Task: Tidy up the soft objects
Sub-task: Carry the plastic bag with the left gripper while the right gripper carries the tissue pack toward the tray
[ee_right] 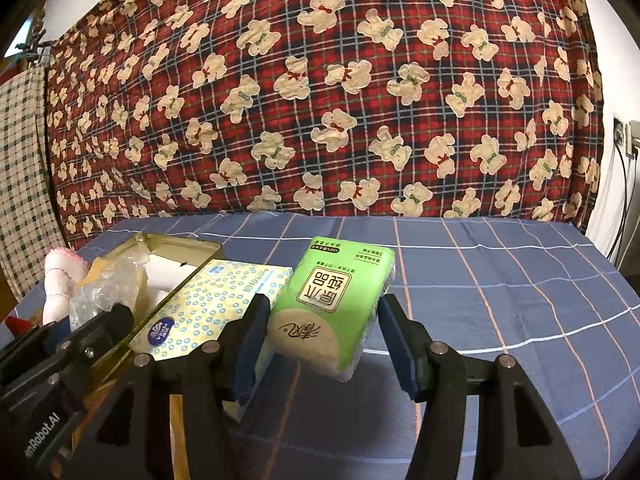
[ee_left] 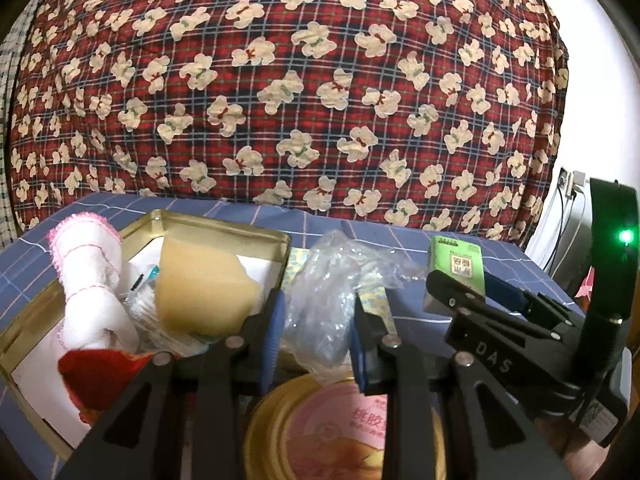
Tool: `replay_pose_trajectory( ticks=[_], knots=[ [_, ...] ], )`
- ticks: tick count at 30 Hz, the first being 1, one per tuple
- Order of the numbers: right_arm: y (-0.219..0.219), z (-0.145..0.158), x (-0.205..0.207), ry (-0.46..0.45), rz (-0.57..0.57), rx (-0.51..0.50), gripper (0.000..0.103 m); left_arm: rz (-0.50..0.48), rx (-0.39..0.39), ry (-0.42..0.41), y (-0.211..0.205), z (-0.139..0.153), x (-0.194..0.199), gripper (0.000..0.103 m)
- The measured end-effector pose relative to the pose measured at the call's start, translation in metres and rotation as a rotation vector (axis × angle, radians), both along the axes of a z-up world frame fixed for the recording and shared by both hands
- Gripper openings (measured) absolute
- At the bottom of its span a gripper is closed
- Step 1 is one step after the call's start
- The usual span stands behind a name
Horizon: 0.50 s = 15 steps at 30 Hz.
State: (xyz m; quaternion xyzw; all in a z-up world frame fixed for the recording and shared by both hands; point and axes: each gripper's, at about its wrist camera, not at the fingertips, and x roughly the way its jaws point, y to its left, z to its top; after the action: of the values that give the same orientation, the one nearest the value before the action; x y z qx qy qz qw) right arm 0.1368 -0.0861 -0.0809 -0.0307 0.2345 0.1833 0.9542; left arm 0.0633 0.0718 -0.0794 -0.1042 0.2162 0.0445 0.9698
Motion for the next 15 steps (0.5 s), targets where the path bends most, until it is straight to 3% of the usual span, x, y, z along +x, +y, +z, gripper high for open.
replay_pose_trajectory(
  ticks=[15],
  knots=[
    [0.021, 0.001, 0.003, 0.015, 0.060, -0.026, 0.059, 0.025, -0.005, 0.020, 0.022, 0.004, -0.002, 0.028]
  ],
)
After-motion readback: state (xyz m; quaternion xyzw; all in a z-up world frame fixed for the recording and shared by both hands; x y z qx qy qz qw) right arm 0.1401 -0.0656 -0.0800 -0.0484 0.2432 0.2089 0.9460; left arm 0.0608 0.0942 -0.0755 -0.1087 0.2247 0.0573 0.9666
